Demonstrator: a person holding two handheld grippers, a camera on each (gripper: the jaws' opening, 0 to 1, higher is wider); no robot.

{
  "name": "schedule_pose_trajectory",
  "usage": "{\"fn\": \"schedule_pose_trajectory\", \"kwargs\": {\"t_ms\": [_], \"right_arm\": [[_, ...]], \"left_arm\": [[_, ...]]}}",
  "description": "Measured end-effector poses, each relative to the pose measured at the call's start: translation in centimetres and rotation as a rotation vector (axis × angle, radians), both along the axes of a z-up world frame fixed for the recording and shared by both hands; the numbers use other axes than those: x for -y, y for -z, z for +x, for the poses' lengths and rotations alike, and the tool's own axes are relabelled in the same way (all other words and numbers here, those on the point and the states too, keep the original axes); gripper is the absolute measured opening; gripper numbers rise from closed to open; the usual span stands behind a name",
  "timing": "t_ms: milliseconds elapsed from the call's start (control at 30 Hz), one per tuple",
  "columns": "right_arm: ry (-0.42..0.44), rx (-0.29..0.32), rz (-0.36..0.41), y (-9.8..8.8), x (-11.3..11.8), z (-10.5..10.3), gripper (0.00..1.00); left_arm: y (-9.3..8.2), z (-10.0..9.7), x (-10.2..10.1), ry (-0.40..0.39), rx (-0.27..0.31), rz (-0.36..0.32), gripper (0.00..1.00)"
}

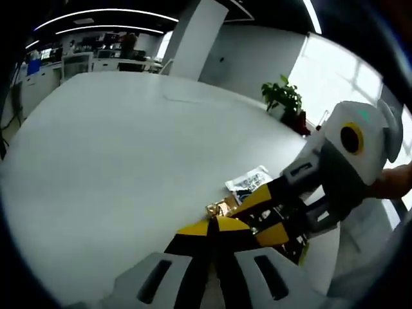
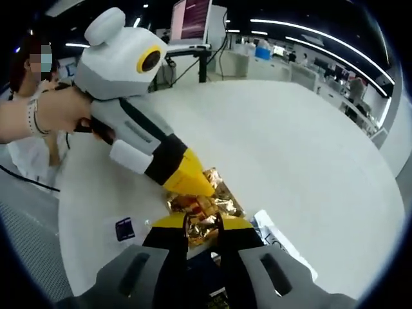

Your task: Arrange the skincare products in the storage area until every visible bottle or jar stands upright without overlapping.

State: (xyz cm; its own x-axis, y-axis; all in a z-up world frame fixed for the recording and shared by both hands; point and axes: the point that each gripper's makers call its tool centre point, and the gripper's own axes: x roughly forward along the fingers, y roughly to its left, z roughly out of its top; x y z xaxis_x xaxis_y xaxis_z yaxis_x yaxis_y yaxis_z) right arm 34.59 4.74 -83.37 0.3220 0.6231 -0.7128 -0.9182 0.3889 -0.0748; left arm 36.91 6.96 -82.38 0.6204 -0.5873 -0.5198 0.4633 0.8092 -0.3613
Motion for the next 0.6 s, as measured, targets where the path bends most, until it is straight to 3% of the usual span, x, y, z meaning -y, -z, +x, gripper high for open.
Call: {"fn": "schedule_pose_trajectory", "kwargs": {"t_ms": [167,233,333,433,600], "right_arm": [[0.001,-0.006,0.003,-0.1,0.1,-0.2,0.18],[-0.001,-0.011,0.004,-0.2,0.1,-0.3,0.18],[-0.005,-0.016,0.005,-0.2,0.1,-0.4,0.18],[-0.009,-0.015,0.004,-0.3,0.1,-0.4,0.18],[-0.009,-0.015,0.005,-0.3,0.1,-0.4,0.18]], "left_arm": [[-0.4,0.3,-0.3,-0.005,0.032,0.013,0.01],[-1.3,1.0,-1.1,-0.040,0.078,0.011,0.02],[-2.4,1.3,-2.0,-0.081,0.113,-0.010,0.13],[-2.9,0.9,-1.5,-0.029,0.136,-0.013,0.10],[-1.5,-0.1,-0.1,0.032,0.095,0.008,0.09]]}}
